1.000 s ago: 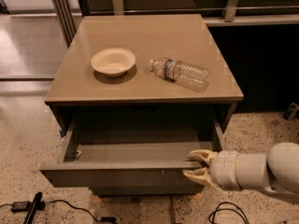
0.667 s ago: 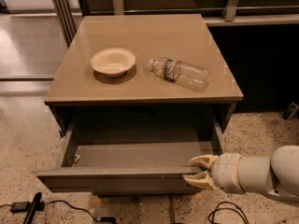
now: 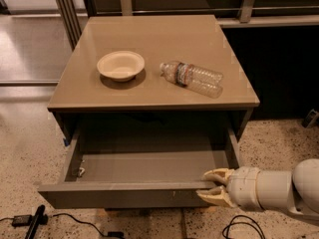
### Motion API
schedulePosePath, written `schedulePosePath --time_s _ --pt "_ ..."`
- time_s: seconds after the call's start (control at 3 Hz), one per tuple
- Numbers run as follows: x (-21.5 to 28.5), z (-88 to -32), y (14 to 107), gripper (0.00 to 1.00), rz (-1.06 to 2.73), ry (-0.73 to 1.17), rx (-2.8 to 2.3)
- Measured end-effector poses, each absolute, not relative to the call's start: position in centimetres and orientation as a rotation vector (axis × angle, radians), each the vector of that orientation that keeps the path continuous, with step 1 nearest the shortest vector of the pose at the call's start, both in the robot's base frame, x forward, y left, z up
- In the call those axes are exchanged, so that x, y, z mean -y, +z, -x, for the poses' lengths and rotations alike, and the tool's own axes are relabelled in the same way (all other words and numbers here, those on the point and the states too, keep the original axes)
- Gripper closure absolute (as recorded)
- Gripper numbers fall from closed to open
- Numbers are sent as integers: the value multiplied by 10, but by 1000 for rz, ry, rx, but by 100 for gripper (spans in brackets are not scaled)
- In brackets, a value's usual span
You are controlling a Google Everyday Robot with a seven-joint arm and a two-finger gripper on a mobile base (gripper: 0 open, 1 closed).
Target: Open top drawer
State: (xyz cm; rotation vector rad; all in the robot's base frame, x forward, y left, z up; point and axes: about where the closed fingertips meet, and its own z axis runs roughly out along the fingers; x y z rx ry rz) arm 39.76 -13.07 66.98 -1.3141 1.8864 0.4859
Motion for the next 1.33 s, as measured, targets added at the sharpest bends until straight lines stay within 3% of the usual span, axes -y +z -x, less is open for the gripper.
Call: schedulePosePath --time_s 0.67,1.0,1.33 --pt "131 -398 670 28 1314 486 -1886" --pt "131 -398 670 0 1314 486 -1886" --pt "131 -398 670 0 1314 486 -1886"
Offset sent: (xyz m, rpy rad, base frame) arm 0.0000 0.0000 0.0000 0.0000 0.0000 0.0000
